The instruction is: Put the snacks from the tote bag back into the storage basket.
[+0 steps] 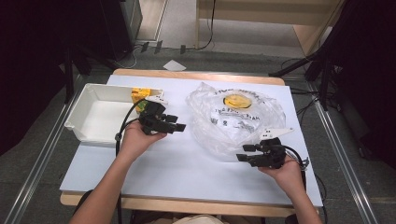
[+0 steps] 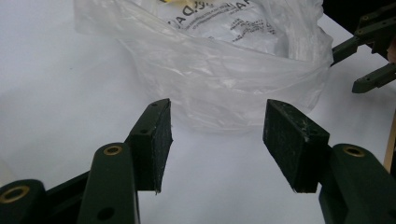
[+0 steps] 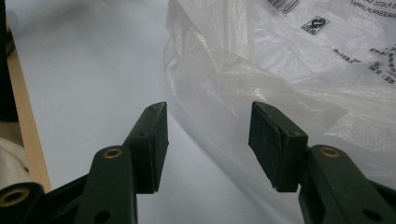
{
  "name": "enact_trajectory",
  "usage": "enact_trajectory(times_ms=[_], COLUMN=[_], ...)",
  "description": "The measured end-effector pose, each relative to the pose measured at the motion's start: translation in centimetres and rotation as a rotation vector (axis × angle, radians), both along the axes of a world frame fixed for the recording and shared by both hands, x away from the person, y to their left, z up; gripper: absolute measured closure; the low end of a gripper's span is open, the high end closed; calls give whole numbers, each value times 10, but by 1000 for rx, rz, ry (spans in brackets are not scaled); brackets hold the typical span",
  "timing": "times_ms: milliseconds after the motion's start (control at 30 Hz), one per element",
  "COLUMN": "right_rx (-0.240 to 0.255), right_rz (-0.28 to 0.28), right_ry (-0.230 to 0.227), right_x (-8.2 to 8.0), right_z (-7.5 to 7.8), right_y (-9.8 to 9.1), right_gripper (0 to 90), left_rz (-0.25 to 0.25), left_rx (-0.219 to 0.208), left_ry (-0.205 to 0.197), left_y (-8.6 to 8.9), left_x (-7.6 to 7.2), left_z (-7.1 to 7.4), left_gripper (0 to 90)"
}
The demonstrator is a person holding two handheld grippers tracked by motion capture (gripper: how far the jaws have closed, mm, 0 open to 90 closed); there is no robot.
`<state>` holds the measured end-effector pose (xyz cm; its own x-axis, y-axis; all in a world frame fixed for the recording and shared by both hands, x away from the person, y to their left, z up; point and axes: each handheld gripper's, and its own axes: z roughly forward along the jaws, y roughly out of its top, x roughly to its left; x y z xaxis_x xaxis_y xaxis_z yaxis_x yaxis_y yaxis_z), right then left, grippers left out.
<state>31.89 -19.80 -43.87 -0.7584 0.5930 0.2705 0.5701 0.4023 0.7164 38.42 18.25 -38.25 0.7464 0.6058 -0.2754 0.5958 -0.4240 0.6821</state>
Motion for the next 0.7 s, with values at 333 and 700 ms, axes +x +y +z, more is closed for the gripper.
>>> enact_trajectory(times_ms=[333, 700], right_rx=[4, 8], right_rz=[-1, -4], right_ry=[-2, 1], right_x=[-1, -2], right_z=[1, 1], right_y=[0, -1], right_gripper=[486, 486], left_rz=[-50, -102], left_rx=[7, 31], left_ry=[-5, -6], left_y=[-21, -42], left_x=[-9, -18], left_z=[-10, -25], left_gripper=[424, 422])
